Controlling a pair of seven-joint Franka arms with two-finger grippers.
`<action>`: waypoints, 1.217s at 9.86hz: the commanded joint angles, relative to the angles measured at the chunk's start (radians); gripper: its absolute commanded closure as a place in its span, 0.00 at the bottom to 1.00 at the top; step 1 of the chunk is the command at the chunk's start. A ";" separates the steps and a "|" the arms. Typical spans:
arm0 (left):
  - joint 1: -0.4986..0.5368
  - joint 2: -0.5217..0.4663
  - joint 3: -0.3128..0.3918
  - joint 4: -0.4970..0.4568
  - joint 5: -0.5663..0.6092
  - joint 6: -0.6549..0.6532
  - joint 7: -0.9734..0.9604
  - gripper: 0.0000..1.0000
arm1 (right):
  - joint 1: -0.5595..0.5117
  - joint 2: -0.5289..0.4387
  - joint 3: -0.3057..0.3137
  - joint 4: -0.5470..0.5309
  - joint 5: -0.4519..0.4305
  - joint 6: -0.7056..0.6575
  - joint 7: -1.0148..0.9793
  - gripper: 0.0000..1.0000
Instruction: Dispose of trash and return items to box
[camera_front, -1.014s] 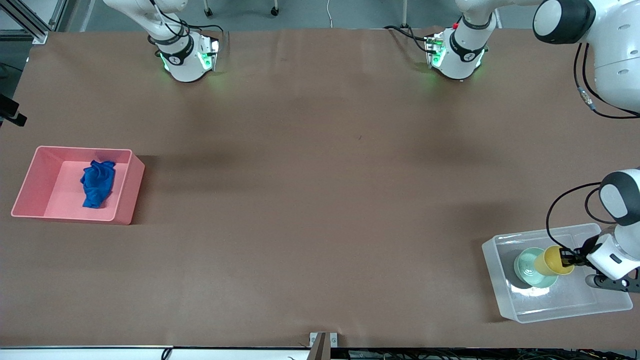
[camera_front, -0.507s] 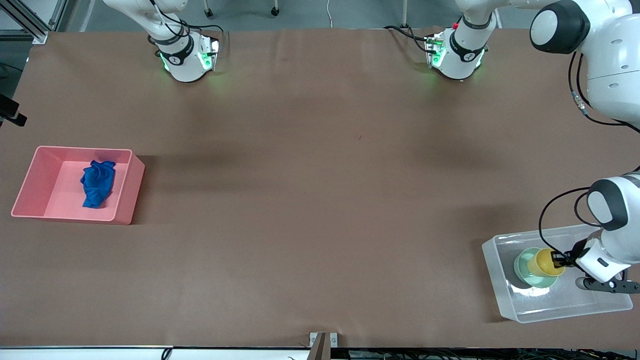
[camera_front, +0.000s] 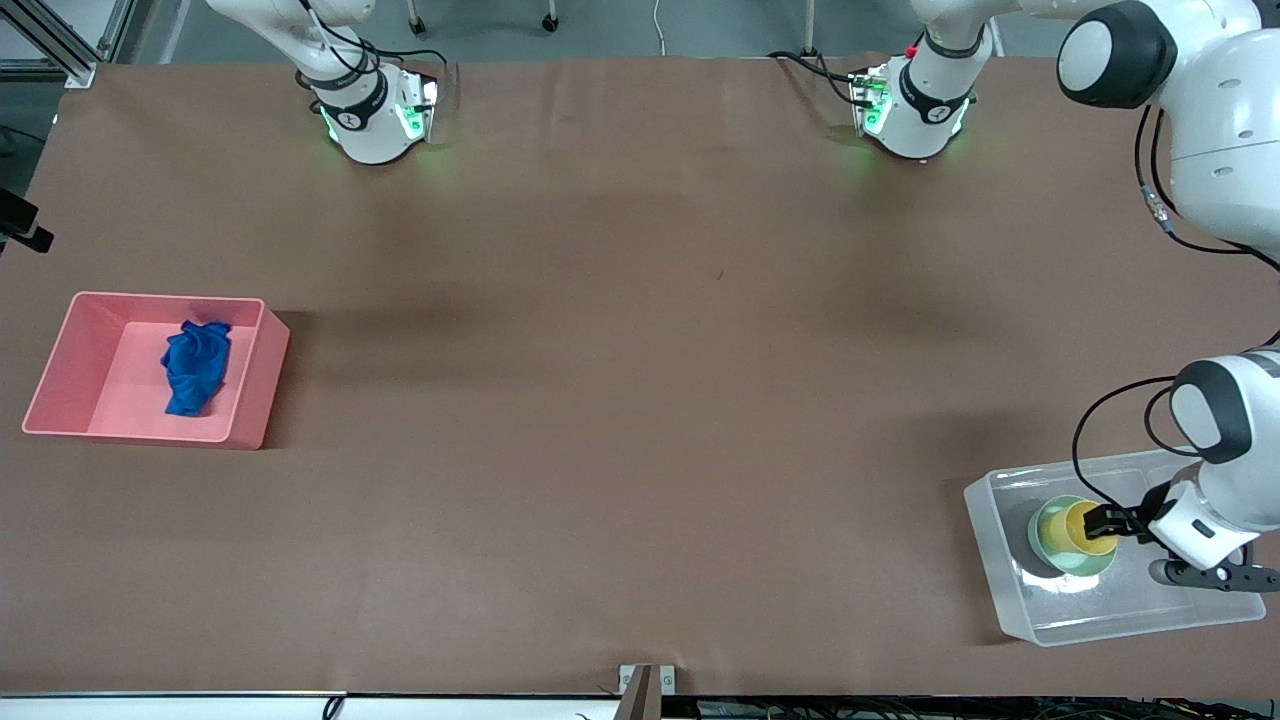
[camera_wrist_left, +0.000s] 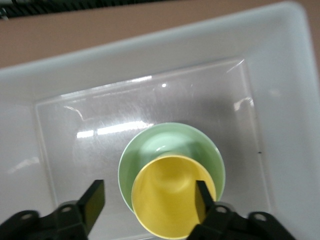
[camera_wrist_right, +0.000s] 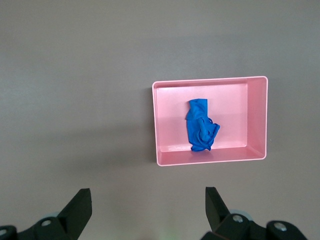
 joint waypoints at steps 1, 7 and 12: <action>0.005 -0.066 -0.043 -0.022 -0.004 -0.042 -0.009 0.00 | -0.007 -0.023 0.005 -0.019 0.010 -0.002 0.003 0.00; 0.004 -0.330 -0.159 -0.080 -0.006 -0.376 -0.112 0.00 | -0.008 -0.023 0.005 -0.019 0.010 -0.002 0.001 0.00; 0.015 -0.615 -0.229 -0.311 -0.095 -0.521 -0.172 0.00 | -0.010 -0.023 0.003 -0.020 0.010 -0.005 0.001 0.00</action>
